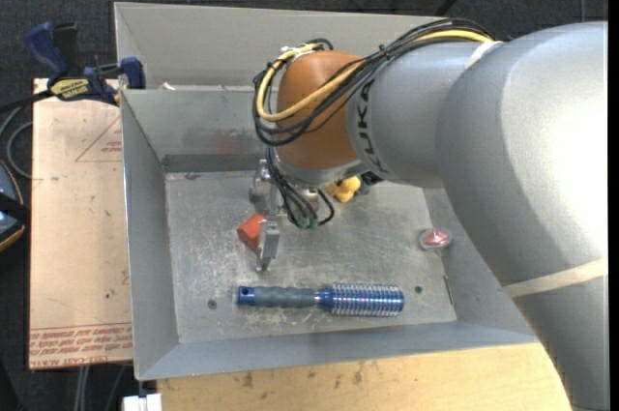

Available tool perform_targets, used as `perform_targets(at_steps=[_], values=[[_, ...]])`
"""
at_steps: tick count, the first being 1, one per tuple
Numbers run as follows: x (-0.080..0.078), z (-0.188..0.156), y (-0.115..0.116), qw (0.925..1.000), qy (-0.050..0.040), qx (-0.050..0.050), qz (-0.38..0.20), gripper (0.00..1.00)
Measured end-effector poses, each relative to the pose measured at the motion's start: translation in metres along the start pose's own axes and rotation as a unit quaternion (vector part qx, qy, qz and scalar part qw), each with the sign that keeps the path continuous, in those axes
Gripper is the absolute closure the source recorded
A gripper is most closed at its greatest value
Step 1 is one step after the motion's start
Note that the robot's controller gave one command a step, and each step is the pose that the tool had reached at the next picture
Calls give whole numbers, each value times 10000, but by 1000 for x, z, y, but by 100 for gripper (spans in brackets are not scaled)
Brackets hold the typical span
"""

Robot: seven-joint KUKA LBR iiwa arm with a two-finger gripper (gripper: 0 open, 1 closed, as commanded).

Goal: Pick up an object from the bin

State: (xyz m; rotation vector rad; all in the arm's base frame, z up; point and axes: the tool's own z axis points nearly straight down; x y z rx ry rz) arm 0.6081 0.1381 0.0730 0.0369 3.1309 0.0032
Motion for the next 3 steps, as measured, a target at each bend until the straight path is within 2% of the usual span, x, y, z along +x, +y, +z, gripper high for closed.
perform_targets(at_steps=[1, 2, 3], values=[[-2, -3, 0, 10000, 23, 1, 5, 0], [-4, -4, 1, 10000, 4, -9, 8, 100], [-7, -126, 2, 10000, -4, -11, 8, 100]])
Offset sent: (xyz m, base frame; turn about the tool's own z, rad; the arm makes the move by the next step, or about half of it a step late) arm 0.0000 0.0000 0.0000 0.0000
